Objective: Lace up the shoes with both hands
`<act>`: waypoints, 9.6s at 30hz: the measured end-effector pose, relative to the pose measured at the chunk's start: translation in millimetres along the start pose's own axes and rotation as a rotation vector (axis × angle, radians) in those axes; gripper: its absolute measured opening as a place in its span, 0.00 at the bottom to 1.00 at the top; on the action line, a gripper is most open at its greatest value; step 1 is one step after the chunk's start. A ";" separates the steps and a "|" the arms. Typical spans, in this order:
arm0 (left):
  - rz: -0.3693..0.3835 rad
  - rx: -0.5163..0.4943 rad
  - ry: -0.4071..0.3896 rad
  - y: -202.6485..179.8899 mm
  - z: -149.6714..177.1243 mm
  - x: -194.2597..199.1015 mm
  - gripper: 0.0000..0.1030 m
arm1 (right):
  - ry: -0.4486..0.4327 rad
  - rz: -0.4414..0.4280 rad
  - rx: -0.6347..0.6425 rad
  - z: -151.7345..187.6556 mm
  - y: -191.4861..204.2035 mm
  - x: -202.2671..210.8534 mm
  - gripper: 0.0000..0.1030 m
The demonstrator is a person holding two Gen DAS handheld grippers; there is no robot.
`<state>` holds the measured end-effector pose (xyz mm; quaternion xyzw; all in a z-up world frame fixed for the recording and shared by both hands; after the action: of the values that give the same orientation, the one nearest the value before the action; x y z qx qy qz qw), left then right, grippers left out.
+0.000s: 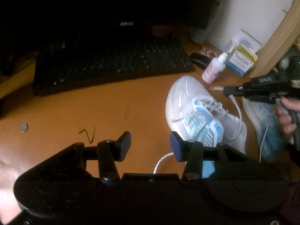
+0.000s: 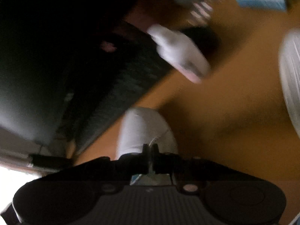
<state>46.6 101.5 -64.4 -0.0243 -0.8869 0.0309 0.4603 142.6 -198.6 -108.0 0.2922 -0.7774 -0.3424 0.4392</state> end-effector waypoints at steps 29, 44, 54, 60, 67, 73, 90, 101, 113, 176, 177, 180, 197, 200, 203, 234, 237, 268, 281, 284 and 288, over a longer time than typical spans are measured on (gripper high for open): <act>0.559 0.394 0.005 -45.7 -28.8 14.5 0.13 | -0.102 -0.041 1.102 106.1 127.8 57.7 0.03; 0.457 0.346 -0.105 -21.0 -49.2 22.0 0.00 | -0.080 -0.013 1.056 95.4 129.3 49.1 0.22; -0.183 0.081 -0.633 64.7 -108.7 128.3 0.00 | 0.021 0.085 0.887 78.8 103.6 39.8 0.30; -0.076 -0.277 -0.473 -42.6 -51.6 45.2 0.00 | 0.126 0.118 0.705 81.4 77.2 17.8 0.25; 0.019 -0.615 -0.410 -131.9 8.7 7.9 0.00 | 0.157 0.135 0.697 86.1 72.0 14.2 0.16; 0.040 -0.726 -0.329 -149.3 32.8 -6.0 0.00 | 0.140 0.137 0.693 84.6 69.5 24.0 0.13; -0.064 -0.778 -0.223 -173.0 44.7 -30.1 0.00 | 0.123 0.087 0.664 79.2 61.3 30.8 0.12; -0.101 -0.710 -0.190 -178.9 40.6 -34.0 0.00 | 0.141 0.072 0.686 79.9 61.6 29.8 0.12; -0.073 -0.710 -0.193 -171.1 40.0 -35.1 0.00 | 0.149 0.067 0.693 79.2 60.9 29.7 0.12; -0.049 -0.701 -0.195 -168.1 36.7 -32.9 0.00 | 0.152 0.093 0.652 72.6 55.4 28.1 0.20; -0.048 -0.703 -0.194 -168.4 37.1 -33.2 0.00 | 0.152 0.093 0.652 72.6 55.4 28.2 0.20; -0.046 -0.703 -0.194 -168.6 37.2 -33.2 0.00 | 0.150 0.094 0.649 72.6 55.0 28.8 0.20; -0.034 -0.713 -0.200 -173.5 33.8 -38.7 0.00 | 0.152 0.100 0.659 75.7 56.4 27.8 0.20; -0.018 -0.724 -0.216 -177.8 33.1 -38.7 0.00 | 0.151 0.092 0.645 75.2 57.2 30.1 0.20; -0.019 -0.726 -0.231 -179.5 31.4 -37.9 0.00 | 0.150 0.085 0.635 73.6 58.9 34.4 0.20; -0.075 -0.811 -0.311 -177.0 40.6 -19.1 0.28 | -0.038 -0.173 -0.010 30.9 -1.0 22.4 0.02; -0.103 -0.809 -0.296 -168.4 42.4 -12.0 0.28 | -0.124 -0.155 -0.004 19.4 -0.2 52.2 0.02; 0.066 -0.659 -0.288 -160.8 31.9 27.1 0.37 | -0.399 -0.026 0.220 2.5 34.3 213.0 0.02; 0.220 -0.428 -0.283 -156.7 1.6 48.0 0.05 | -0.018 -0.285 0.265 31.8 77.4 91.7 0.02; 0.220 -0.431 -0.287 -154.6 1.3 49.3 0.02 | 0.002 -0.271 0.292 33.6 78.9 90.2 0.03; 0.217 -0.383 -0.275 -144.9 -4.2 45.0 0.02 | 0.010 -0.269 0.307 34.3 81.6 90.6 0.07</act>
<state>22.1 -39.6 -14.1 -0.2018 -0.9230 -0.0855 0.3164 59.5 -209.1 -12.9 0.4587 -0.7721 -0.2743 0.3437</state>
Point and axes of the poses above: each gripper's, at about its wrist camera, not at the fingertips, and x roughly against the way its jaws point, y to its left, z to its underside, the point moved 3 cm from there along -x, roughly the way its jaws point, and after that the axes turned 12 degrees about -z, right-handed, at the moved point
